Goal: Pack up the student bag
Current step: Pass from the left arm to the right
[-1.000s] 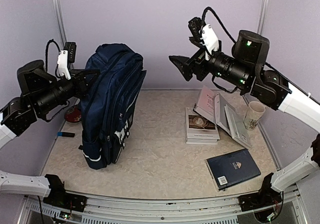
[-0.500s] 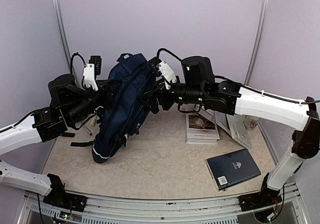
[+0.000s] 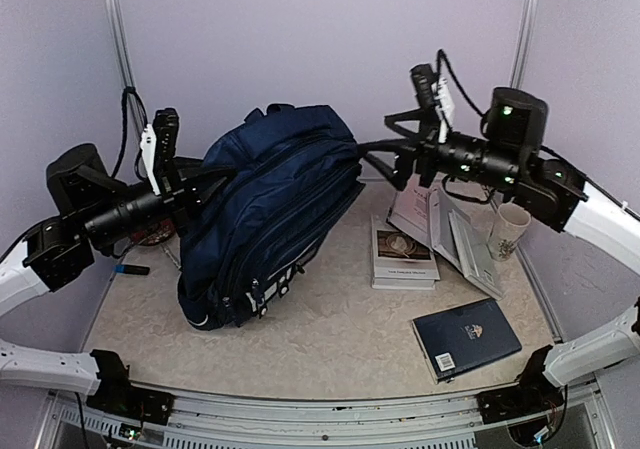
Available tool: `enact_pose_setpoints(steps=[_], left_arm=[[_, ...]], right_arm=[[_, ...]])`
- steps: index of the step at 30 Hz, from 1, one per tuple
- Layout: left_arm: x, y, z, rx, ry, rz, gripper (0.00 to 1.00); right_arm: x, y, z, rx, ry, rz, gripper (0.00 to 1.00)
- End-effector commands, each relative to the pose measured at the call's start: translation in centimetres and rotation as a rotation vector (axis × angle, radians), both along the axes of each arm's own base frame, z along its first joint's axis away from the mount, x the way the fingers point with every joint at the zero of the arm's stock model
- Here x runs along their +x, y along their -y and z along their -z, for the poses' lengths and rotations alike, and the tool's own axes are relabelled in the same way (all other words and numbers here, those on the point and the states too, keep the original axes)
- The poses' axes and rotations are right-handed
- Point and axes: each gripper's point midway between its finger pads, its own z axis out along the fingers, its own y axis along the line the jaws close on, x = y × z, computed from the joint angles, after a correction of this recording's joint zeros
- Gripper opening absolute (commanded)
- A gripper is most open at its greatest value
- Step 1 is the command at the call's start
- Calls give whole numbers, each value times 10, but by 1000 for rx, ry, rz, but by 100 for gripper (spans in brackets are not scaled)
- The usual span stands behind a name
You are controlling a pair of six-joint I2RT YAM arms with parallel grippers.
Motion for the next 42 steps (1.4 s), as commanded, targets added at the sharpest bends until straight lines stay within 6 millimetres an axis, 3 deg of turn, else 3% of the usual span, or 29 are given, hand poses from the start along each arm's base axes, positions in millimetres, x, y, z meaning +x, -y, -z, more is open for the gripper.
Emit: enact_pose_setpoints(steps=[1,6,10,14,18,24,27,31,39,42], left_arm=[[-62,-48,-124,-228,407,71,0],[-77,-51,-115,-171,455,174,0],[-84,-51,-108,-135,482,263,0],[-81,-54,-105,-144,489,269,0],[-71,-48,-96,-132,449,278,0],[-52,-44,-80,-100,419,248,0],[-46,-41,-73,-90,399,259,0],[-45,-39,-67,-88,396,284,0],[-43,-42,-58,-60,381,300,0],[-40,-41,-55,-59,365,300,0]], right_arm=[[-32,44,-46,95,171,-91,100],[-72,55,-11,5,338,-309,100],[-71,57,3,-67,338,-358,100],[-85,51,14,-66,281,-536,100],[-83,37,37,-66,98,-662,100],[-117,34,54,1,57,-898,100],[-110,22,60,-2,49,-874,98],[-93,5,67,-24,19,-816,87],[-74,-1,67,-94,91,-717,92],[-70,-9,67,-94,32,-732,86]])
